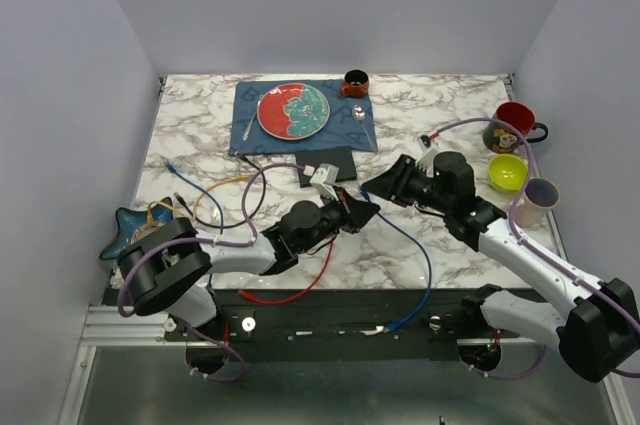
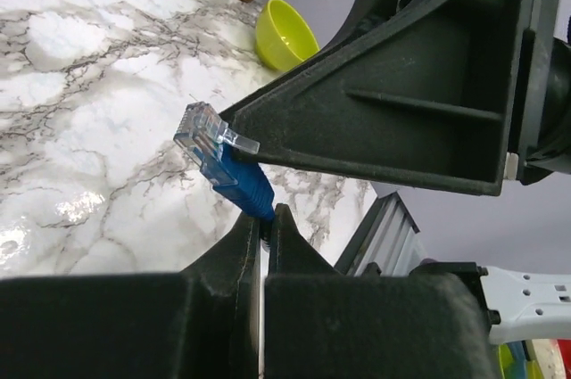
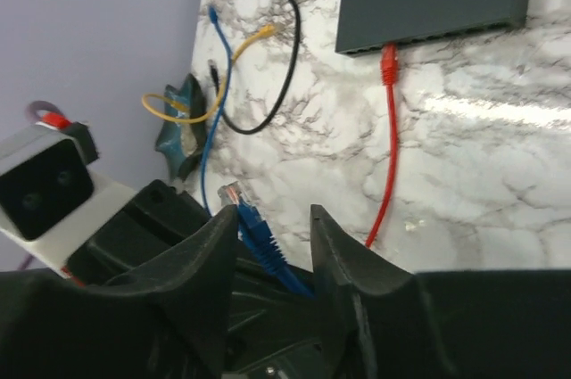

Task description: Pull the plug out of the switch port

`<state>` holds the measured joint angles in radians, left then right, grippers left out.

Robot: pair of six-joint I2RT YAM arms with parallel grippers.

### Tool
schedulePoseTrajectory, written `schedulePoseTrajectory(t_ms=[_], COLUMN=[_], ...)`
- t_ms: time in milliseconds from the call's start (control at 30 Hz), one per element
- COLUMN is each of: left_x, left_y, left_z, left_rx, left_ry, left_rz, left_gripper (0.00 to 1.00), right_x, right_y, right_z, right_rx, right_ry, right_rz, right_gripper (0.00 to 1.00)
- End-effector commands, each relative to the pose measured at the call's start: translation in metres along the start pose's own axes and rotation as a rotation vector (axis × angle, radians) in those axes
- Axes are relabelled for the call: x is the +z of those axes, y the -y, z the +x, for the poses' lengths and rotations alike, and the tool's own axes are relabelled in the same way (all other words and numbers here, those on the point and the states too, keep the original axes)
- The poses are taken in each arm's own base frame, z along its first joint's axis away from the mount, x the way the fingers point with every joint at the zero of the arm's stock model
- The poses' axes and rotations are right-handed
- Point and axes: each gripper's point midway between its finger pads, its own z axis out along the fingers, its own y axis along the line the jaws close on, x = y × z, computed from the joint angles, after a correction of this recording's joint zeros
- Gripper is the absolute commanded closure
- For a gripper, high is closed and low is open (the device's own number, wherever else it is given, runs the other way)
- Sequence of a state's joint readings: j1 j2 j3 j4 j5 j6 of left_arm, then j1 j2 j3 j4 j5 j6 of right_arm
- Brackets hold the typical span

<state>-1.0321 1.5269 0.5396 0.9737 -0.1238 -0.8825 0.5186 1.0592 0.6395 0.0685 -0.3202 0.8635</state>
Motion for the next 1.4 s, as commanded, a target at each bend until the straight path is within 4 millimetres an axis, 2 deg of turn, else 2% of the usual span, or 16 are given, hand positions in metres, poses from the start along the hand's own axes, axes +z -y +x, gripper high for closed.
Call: schedulePoseTrajectory(t_ms=[0,67,100,133,200,267,433,667,833,900,1033,1100,1167,1233,1267,1367], left_x=[-0.018,-0.037,-0.053,-0.071,-0.103,-0.139,-0.214,-0.24,-0.241,-0.264,-0.292,-0.304,-0.295,-0.259,-0.245,-0.182], left_y=[0.026,-0.003,0.006,-0.017,-0.017,-0.043,-0.04,-0.039,-0.088,-0.137,-0.192,-0.207,-0.208,-0.183,-0.189,-0.145], left_z=[-0.039,-0.044,-0.065,-0.072,-0.108,-0.13,-0.207,-0.276,-0.302,-0.31,-0.309,-0.312,-0.316,-0.337,-0.318,-0.299], left_rx=[0.093,0.178,0.193,0.225,0.214,0.219,0.194,0.231,0.08,-0.059,-0.205,-0.284,-0.304,-0.28,-0.302,-0.239], left_ry=[0.03,-0.022,0.017,0.019,0.116,0.168,0.36,0.401,0.349,0.391,0.401,0.443,0.463,0.531,0.509,0.444], left_rz=[-0.022,-0.206,-0.219,-0.35,-0.419,-0.577,-0.724,-0.918,-1.01,-1.133,-1.318,-1.356,-1.293,-1.025,-0.951,-0.644], left_gripper=[1.0,1.0,1.0,1.0,1.0,1.0,1.0,1.0,1.0,1.0,0.02,0.01,0.01,0.01,0.01,0.01], right_x=[-0.013,-0.028,-0.032,-0.041,-0.046,-0.049,-0.038,-0.019,-0.017,-0.016,-0.015,-0.013,-0.011,-0.006,-0.003,0.012], right_y=[-0.009,-0.014,-0.015,-0.019,-0.02,-0.02,-0.008,0.001,0.003,0.003,0.006,0.009,0.011,0.016,0.017,0.024], right_z=[-0.02,-0.039,-0.044,-0.055,-0.061,-0.065,-0.054,-0.035,-0.03,-0.027,-0.023,-0.021,-0.018,-0.018,-0.017,-0.01], right_rx=[-0.062,-0.099,-0.112,-0.129,-0.137,-0.133,-0.106,-0.047,-0.042,-0.047,-0.061,-0.062,-0.074,-0.079,-0.08,-0.063], right_ry=[0.058,0.146,0.17,0.219,0.253,0.275,0.221,0.138,0.116,0.105,0.082,0.075,0.062,0.058,0.052,0.02], right_rz=[0.054,0.089,0.097,0.111,0.118,0.128,0.148,0.136,0.131,0.127,0.124,0.132,0.134,0.143,0.142,0.137], right_gripper=[0.47,0.44,0.42,0.41,0.4,0.4,0.41,0.43,0.43,0.43,0.43,0.43,0.43,0.43,0.43,0.44])
